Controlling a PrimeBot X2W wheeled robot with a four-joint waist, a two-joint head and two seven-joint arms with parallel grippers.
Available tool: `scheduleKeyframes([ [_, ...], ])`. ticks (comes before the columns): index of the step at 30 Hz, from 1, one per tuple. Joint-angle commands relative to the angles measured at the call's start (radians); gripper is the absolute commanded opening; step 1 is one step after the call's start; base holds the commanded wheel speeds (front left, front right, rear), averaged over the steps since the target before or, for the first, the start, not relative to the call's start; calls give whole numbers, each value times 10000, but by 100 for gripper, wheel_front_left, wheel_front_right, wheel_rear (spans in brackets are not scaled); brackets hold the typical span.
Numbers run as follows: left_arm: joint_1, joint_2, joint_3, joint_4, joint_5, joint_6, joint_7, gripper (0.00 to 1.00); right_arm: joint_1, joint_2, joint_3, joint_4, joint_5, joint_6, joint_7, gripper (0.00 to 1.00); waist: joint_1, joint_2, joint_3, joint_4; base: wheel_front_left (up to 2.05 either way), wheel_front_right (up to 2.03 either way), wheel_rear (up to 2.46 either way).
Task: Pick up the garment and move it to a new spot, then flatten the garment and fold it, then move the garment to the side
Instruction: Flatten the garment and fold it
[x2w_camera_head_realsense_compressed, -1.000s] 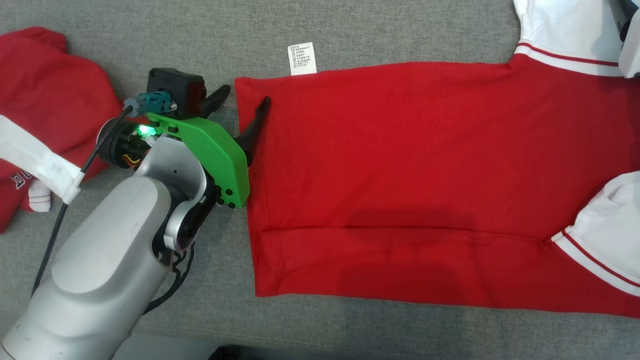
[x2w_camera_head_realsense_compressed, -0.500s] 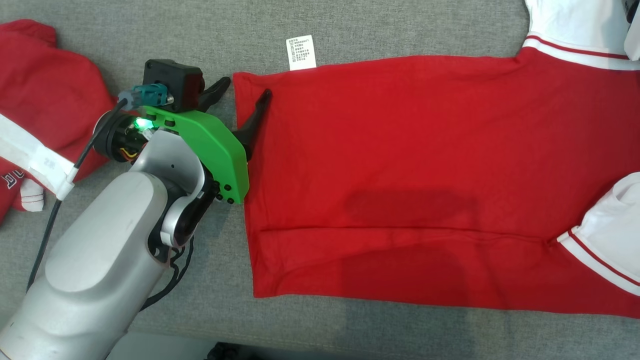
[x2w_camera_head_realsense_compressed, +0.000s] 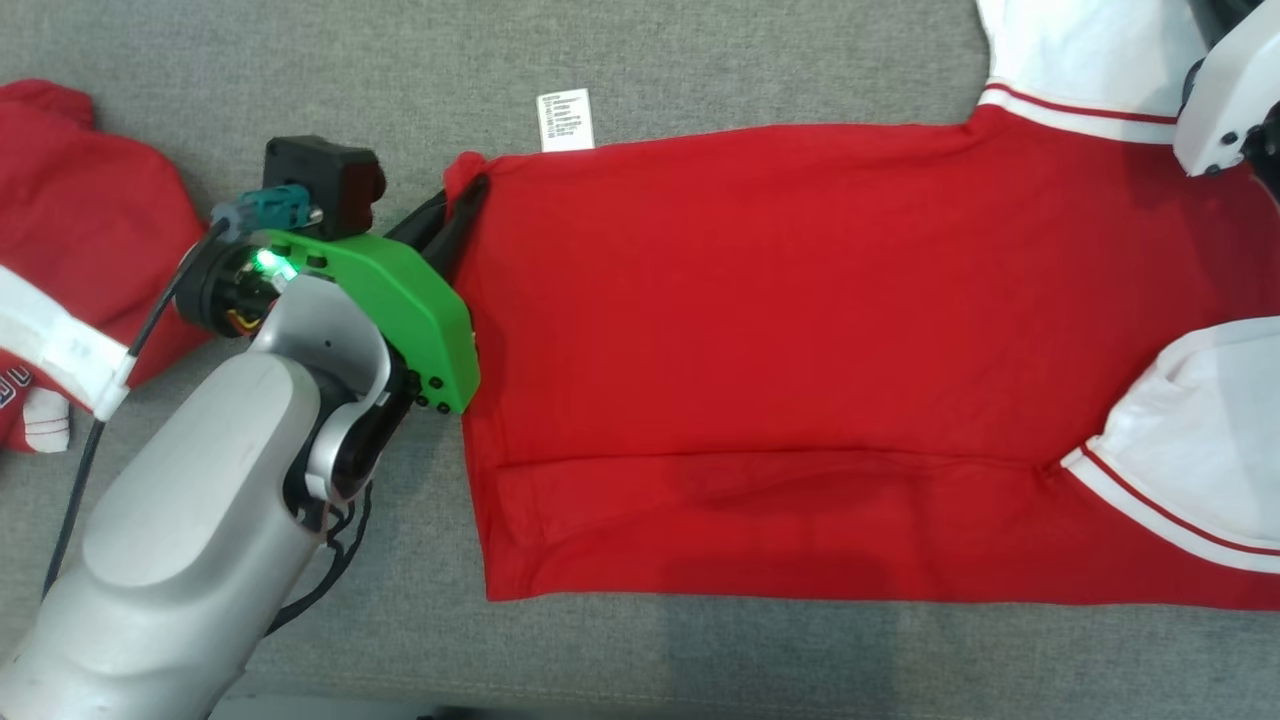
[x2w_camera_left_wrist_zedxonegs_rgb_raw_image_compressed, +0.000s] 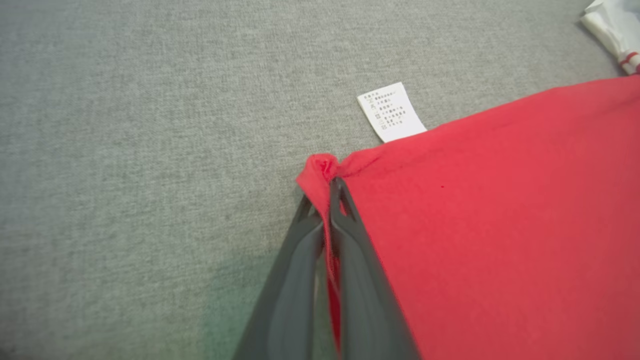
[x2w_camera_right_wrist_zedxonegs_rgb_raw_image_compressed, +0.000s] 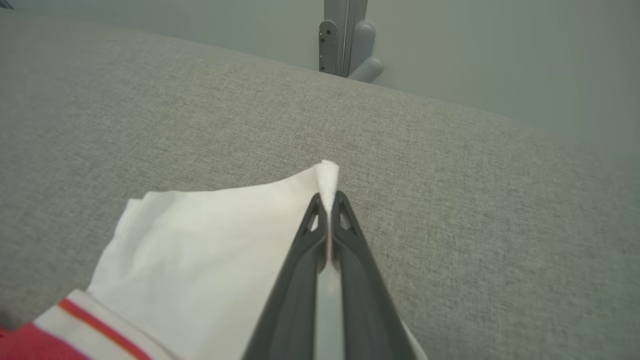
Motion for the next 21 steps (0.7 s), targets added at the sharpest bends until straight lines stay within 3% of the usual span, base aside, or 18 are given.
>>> scheduleKeyframes([
  [1,210,206,103,34,105,90,-118,0,275,-49,95,-231,210,-14,-279,0,0,0,-431,-320,0,0,0],
  [10,909,513,295,-106,-159,297,-343,0,1240,-266,-1,-999,769,-14,-829,0,0,0,-1378,-864,0,0,0],
  [21,1711,837,509,-499,-411,510,-667,0,3164,-327,-1282,-2497,1220,-14,-1012,0,0,0,-2125,-1341,0,0,0],
])
